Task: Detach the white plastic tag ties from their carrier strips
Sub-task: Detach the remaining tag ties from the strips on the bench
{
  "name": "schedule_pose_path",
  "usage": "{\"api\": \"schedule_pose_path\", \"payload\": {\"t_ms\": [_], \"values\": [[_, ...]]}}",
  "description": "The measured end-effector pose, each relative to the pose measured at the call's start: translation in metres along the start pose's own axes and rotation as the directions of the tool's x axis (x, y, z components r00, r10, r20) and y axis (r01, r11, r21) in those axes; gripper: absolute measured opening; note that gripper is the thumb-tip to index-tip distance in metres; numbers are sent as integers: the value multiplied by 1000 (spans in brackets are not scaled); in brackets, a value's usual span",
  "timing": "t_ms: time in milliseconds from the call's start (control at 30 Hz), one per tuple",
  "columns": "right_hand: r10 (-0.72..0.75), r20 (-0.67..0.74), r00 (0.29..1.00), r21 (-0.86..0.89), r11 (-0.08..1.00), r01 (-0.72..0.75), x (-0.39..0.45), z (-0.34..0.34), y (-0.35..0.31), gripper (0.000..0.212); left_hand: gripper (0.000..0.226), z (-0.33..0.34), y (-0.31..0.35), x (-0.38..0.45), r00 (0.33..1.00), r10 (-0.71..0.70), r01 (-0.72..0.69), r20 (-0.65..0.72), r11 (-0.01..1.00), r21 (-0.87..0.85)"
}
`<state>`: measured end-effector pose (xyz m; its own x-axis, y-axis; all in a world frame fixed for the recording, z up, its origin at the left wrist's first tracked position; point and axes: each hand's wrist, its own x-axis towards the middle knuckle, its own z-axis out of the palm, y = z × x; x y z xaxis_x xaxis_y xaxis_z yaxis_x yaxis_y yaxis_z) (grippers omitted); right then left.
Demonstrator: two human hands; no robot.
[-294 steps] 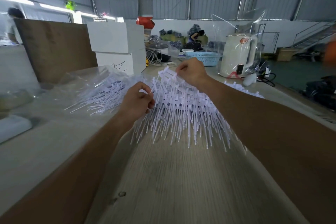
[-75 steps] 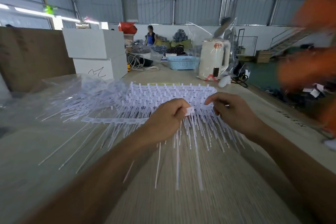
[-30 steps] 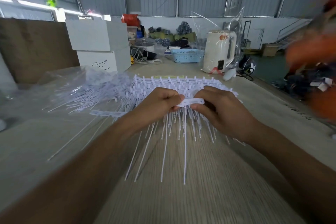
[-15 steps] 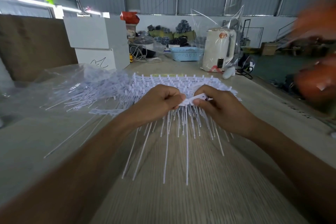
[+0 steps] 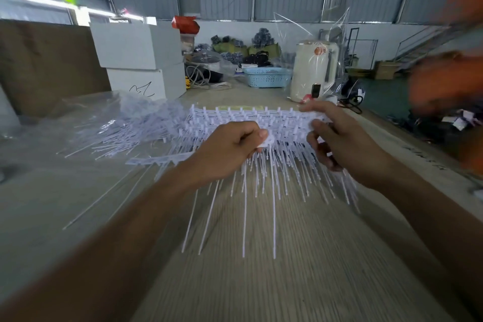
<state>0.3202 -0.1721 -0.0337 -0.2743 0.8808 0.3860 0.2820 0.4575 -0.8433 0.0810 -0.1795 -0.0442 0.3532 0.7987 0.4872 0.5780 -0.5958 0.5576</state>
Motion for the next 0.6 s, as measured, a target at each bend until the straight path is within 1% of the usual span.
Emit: {"api": "schedule_pose_path", "payload": {"t_ms": [100,200,233,333,400,500,533,600], "values": [[-35,10,999,16,999,34,-1,9,-7,43,40,3,0,-1,1000,-3,3,17,1000,11],[15,-26,1000,152,988,-11,-1,14,-9,63,36,2,-2,-2,1000,-26,26,17,1000,-17],[32,-40,999,191,981,-24,0,15,-10,61,33,0,-3,-1,999,-40,40,24,999,-28],[-9,-52,999,261,965,22,0,16,-12,28,26,-2,-4,1,995,-73,78,66,994,-78],[-3,-68,998,359,933,27,1,15,-11,23,23,-4,-4,2,993,-87,96,83,990,-105],[31,-72,997,551,835,14,1,15,-12,22,27,-4,-3,3,991,-89,99,102,991,-92],[26,-65,998,582,813,16,0,16,-12,22,25,-4,-3,3,991,-87,96,104,992,-81],[10,-53,999,550,835,21,-2,23,-9,22,19,-3,-5,3,991,-83,91,103,993,-70]]}}
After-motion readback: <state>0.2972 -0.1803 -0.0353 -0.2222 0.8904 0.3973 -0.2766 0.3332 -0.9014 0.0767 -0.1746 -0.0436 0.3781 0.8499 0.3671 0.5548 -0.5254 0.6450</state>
